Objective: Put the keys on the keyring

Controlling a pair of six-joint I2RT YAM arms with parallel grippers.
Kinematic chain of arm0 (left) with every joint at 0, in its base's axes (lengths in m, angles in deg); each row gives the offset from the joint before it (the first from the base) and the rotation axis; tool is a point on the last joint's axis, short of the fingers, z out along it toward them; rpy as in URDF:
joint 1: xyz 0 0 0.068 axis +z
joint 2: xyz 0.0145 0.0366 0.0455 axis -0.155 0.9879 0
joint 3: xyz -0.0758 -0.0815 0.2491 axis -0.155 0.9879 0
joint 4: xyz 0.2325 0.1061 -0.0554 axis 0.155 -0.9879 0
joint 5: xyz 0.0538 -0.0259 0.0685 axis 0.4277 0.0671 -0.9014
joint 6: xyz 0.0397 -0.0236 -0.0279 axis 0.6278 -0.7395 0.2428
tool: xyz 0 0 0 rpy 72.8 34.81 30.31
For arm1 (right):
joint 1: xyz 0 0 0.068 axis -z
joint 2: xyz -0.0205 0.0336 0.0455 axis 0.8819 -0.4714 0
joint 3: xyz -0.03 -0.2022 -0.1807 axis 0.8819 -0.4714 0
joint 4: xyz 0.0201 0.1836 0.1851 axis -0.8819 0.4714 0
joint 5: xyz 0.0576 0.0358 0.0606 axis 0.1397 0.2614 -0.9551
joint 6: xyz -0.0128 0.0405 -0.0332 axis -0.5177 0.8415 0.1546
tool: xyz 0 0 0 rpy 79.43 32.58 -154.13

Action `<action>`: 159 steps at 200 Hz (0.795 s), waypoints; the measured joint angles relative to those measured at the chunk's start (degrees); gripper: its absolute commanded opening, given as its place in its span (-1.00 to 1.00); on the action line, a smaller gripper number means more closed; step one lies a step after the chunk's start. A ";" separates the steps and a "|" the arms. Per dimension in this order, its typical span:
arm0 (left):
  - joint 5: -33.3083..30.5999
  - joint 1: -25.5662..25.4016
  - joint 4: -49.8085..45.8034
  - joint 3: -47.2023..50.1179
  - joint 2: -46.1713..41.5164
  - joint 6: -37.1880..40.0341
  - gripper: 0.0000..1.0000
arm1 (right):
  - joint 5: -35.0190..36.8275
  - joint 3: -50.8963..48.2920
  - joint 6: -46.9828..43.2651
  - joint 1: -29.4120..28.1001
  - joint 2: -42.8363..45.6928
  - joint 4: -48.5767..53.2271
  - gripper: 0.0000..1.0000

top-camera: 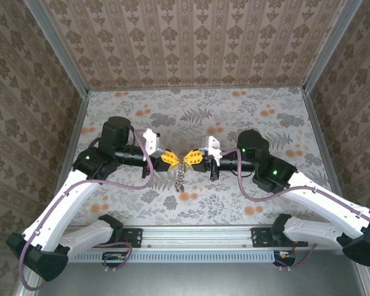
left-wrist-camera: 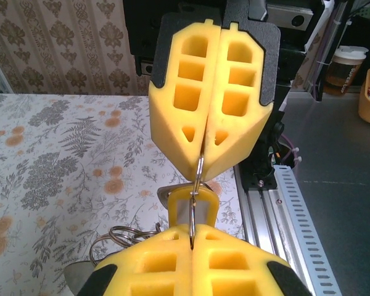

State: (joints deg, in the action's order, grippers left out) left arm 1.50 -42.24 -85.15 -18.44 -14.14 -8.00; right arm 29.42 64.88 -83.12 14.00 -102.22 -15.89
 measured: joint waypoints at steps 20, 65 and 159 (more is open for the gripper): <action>-0.04 0.00 -0.02 0.02 0.00 0.00 -1.00 | -0.02 0.00 0.00 0.00 -0.11 -0.11 -1.00; -0.24 0.00 -0.20 0.02 0.00 0.00 -1.00 | 0.00 0.20 0.20 0.00 -0.46 -0.15 -1.00; -0.39 0.00 -0.37 0.09 0.00 0.00 -1.00 | -0.57 1.07 0.63 0.00 -1.36 -0.13 -1.00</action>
State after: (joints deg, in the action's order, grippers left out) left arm 1.11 -42.24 -85.52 -18.35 -14.14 -8.00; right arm 28.85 65.95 -82.48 14.00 -103.58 -16.02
